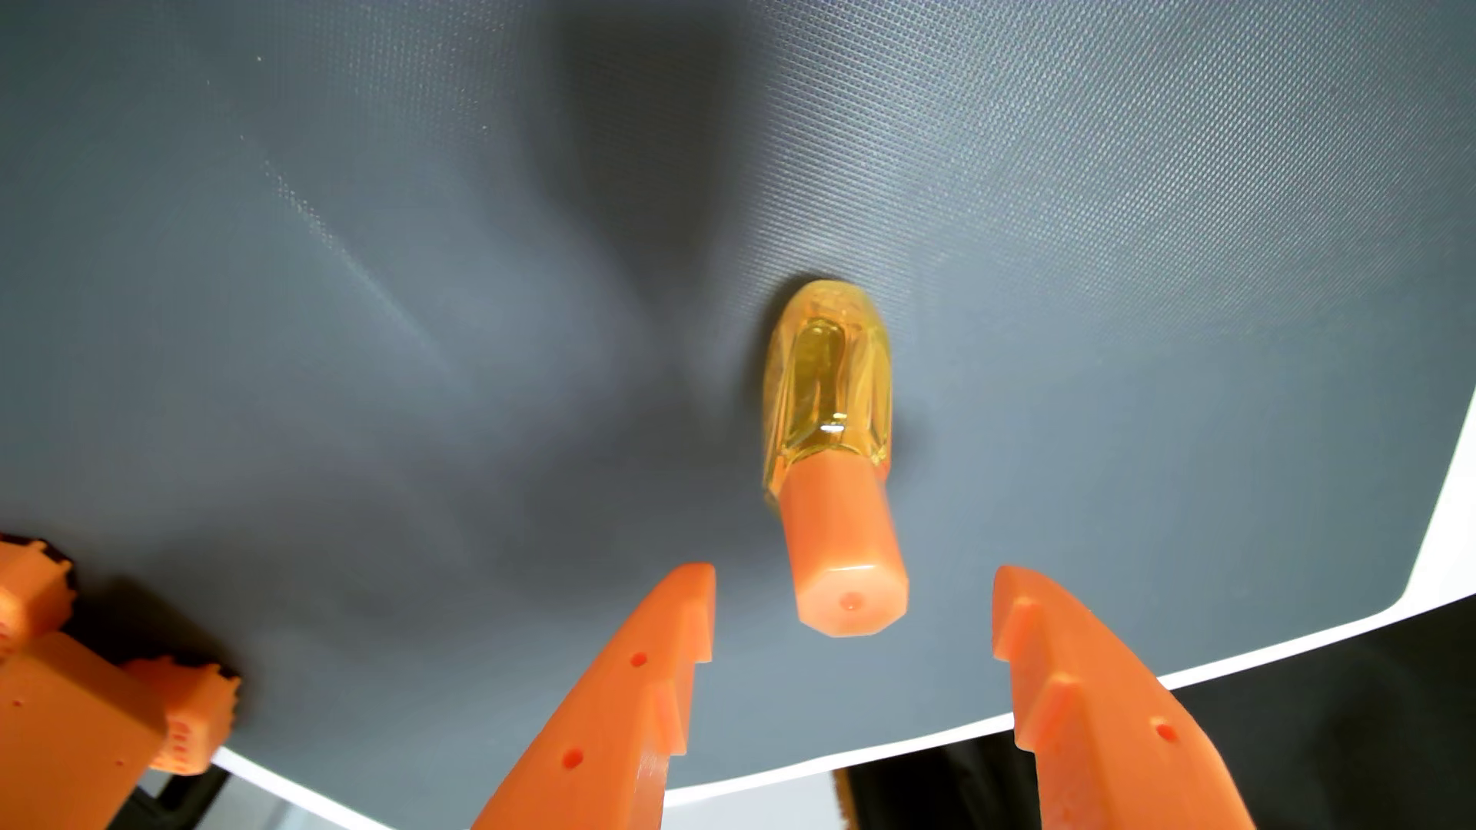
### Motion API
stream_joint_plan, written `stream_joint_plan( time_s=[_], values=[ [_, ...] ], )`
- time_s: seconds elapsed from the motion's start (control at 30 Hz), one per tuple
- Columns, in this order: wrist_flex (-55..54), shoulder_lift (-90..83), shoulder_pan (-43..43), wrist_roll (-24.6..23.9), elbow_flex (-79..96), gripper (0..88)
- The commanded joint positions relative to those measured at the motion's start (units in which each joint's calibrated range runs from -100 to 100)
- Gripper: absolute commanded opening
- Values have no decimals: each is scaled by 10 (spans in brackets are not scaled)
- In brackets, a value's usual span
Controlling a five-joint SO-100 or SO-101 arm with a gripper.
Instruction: Grab the eyedrops
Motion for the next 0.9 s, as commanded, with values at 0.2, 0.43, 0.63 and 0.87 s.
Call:
stream_joint_plan(
  time_s=[0.2,0.43,0.63,0.87],
  values=[
    [2,4,-22,-45,-17,208],
    [-10,2,-26,-72,24,208],
    [-43,-4,-24,-76,63,208],
    [-66,2,-23,-76,75,208]
  ],
)
